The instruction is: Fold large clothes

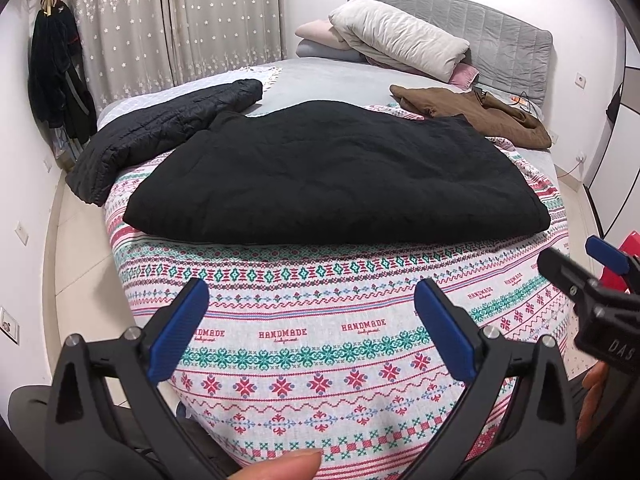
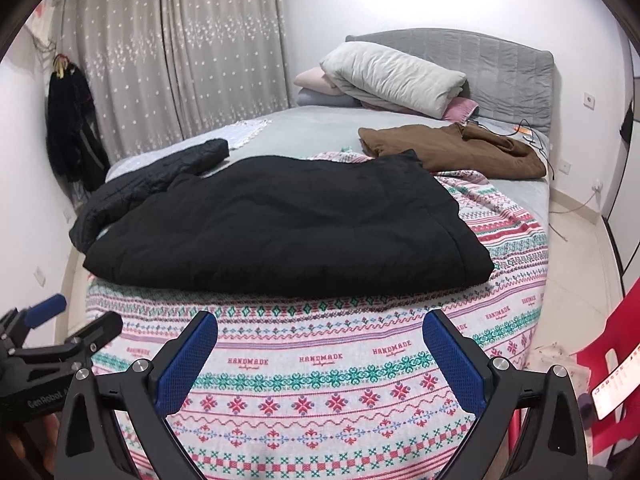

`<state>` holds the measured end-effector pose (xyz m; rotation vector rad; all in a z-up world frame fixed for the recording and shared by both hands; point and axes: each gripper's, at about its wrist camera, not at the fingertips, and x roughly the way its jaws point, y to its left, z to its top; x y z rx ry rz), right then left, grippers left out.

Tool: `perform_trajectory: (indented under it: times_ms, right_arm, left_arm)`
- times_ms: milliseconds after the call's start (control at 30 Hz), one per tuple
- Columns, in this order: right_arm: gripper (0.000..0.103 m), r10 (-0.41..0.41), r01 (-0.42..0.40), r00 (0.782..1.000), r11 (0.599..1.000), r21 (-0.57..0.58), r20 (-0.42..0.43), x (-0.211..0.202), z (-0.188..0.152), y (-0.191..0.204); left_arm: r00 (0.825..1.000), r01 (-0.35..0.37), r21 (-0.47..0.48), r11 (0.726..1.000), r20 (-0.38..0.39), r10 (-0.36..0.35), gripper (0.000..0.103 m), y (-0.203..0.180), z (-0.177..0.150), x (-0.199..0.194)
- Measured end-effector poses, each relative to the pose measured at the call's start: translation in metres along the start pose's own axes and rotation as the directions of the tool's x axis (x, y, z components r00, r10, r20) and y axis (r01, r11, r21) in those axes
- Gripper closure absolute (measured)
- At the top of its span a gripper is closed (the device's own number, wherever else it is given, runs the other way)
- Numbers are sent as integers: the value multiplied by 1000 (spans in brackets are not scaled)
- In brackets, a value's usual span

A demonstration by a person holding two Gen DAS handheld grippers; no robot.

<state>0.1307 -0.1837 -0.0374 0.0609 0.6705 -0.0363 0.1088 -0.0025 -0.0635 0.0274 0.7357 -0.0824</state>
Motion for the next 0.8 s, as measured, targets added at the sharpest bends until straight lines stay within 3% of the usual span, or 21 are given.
perform_trajectory:
  times_ms: [800]
  right_arm:
    - [0, -1, 1, 1000, 1000, -19, -19, 3, -3, 5]
  left_arm:
    - [1000, 8, -15, 1000, -3, -8, 1, 1, 0, -1]
